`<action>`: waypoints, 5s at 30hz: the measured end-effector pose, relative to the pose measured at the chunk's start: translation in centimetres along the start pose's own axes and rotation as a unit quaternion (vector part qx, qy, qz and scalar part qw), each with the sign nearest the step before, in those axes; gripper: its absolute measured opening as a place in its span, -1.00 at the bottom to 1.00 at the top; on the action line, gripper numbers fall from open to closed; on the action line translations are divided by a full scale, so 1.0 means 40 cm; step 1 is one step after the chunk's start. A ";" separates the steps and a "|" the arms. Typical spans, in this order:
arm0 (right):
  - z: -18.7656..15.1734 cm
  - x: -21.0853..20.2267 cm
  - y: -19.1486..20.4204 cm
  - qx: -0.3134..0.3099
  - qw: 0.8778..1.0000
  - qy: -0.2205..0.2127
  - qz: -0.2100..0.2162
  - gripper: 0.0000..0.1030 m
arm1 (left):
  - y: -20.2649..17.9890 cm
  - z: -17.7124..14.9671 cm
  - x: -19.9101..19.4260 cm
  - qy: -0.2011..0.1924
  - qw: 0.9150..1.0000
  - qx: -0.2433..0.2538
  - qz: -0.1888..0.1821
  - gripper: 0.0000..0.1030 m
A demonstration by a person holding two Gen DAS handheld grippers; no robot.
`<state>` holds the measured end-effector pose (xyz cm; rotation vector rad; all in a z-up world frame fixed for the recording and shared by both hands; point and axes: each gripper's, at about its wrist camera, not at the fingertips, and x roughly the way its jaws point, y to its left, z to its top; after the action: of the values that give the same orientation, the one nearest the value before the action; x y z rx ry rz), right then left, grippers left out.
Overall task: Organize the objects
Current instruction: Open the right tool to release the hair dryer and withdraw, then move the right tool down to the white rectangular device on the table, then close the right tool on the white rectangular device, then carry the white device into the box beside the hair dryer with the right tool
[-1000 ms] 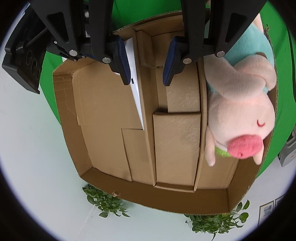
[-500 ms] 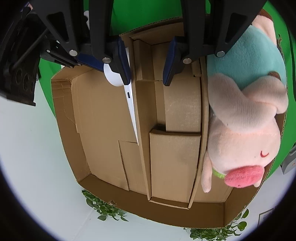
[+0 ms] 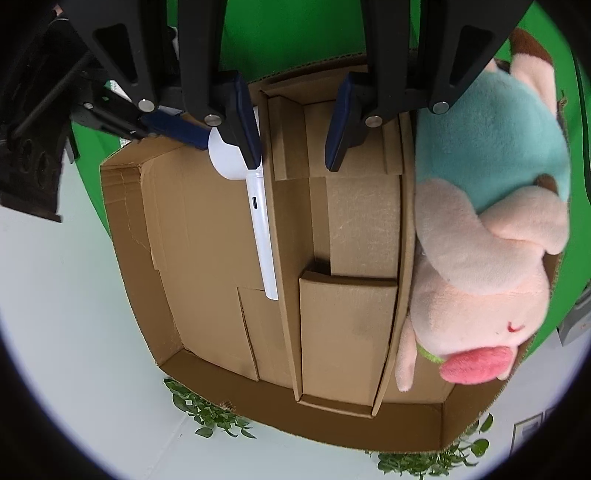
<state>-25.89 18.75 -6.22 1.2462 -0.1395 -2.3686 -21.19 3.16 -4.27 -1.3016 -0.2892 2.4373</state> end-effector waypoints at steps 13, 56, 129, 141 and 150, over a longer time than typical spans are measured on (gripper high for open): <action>-0.111 -0.201 -0.006 -0.047 0.988 -0.130 -0.066 0.99 | -0.093 -0.067 -0.185 -0.186 0.970 0.070 0.141 0.54; -0.219 -0.293 -0.052 -0.037 0.983 -0.167 -0.071 0.99 | -0.138 -0.157 -0.162 -0.157 0.972 0.062 0.166 0.56; -0.407 -0.148 -0.024 -0.031 0.999 0.008 0.033 0.31 | -0.147 -0.321 0.074 0.082 0.981 -0.019 -0.175 0.14; -0.427 -0.166 0.017 -0.052 0.999 -0.007 0.013 0.30 | -0.136 -0.321 0.024 0.056 0.989 -0.018 -0.133 -0.37; -0.386 -0.254 0.036 -0.058 0.995 -0.078 0.005 0.30 | -0.208 -0.255 -0.084 0.000 0.991 0.035 -0.130 -0.43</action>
<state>-8.07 23.78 -7.13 1.0053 -0.0547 -2.4269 -9.19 9.52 -4.52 -1.1552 -0.3468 2.2094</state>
